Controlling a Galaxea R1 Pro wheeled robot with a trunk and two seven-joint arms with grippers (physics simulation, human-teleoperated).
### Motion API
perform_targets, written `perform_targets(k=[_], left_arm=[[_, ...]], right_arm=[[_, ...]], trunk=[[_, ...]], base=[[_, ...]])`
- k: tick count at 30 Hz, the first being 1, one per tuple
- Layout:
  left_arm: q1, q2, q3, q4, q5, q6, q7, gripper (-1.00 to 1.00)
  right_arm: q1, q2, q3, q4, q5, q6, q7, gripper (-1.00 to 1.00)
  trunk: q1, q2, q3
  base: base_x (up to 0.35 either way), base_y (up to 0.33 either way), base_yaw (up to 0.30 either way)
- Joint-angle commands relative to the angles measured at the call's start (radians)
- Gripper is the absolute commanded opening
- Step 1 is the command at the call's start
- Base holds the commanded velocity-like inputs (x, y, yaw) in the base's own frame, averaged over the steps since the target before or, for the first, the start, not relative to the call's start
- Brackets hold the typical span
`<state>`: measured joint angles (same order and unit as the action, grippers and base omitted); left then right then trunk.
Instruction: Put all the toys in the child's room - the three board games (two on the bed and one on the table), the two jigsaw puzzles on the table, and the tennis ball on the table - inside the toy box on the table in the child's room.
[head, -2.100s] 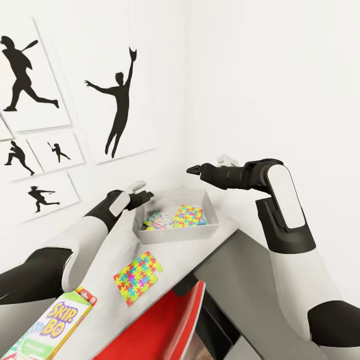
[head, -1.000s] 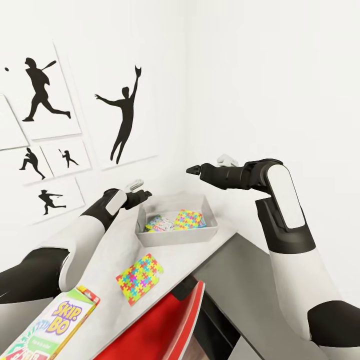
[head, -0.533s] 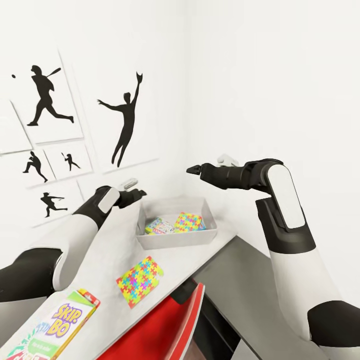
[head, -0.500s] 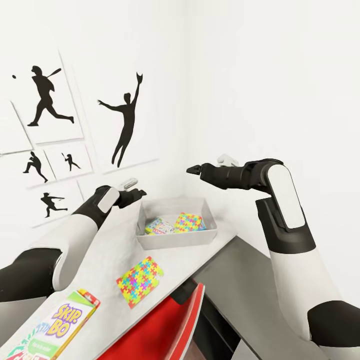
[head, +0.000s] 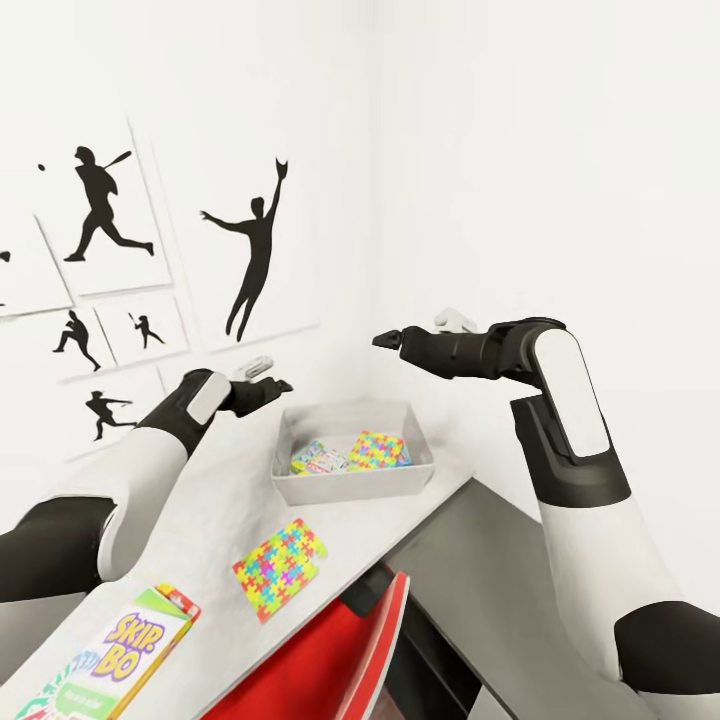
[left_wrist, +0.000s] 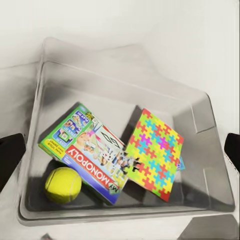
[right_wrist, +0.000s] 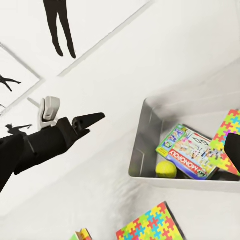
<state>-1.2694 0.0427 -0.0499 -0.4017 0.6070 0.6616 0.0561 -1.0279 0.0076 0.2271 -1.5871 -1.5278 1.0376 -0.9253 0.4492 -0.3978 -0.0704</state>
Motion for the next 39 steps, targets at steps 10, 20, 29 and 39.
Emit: perform_targets(k=[10, 20, 29, 39], left_arm=[[-0.001, 0.008, -0.005, -0.002, 0.009, 0.032, -0.038, 1.00], [-0.001, 0.014, -0.005, -0.003, 0.010, 0.037, -0.045, 1.00], [-0.001, 0.015, -0.006, -0.002, 0.010, 0.038, -0.045, 1.00], [-0.001, 0.016, -0.006, -0.002, 0.010, 0.038, -0.045, 1.00]], right_arm=[[-0.001, 0.002, 0.000, -0.001, -0.008, 0.001, -0.010, 1.00], [-0.001, 0.002, 0.001, -0.001, -0.008, 0.001, -0.009, 1.00], [0.000, 0.003, 0.003, 0.000, -0.008, 0.001, -0.009, 1.00], [-0.001, 0.003, 0.004, 0.001, -0.008, 0.001, -0.009, 1.00]], trunk=[[0.001, -0.002, 0.014], [0.001, -0.002, 0.030], [0.001, -0.002, 0.045], [0.001, -0.002, 0.061]], base=[[-0.119, 0.000, 0.000], [-0.188, 0.000, 0.000], [-0.283, 0.001, 0.000], [-0.297, 0.088, 0.019]])
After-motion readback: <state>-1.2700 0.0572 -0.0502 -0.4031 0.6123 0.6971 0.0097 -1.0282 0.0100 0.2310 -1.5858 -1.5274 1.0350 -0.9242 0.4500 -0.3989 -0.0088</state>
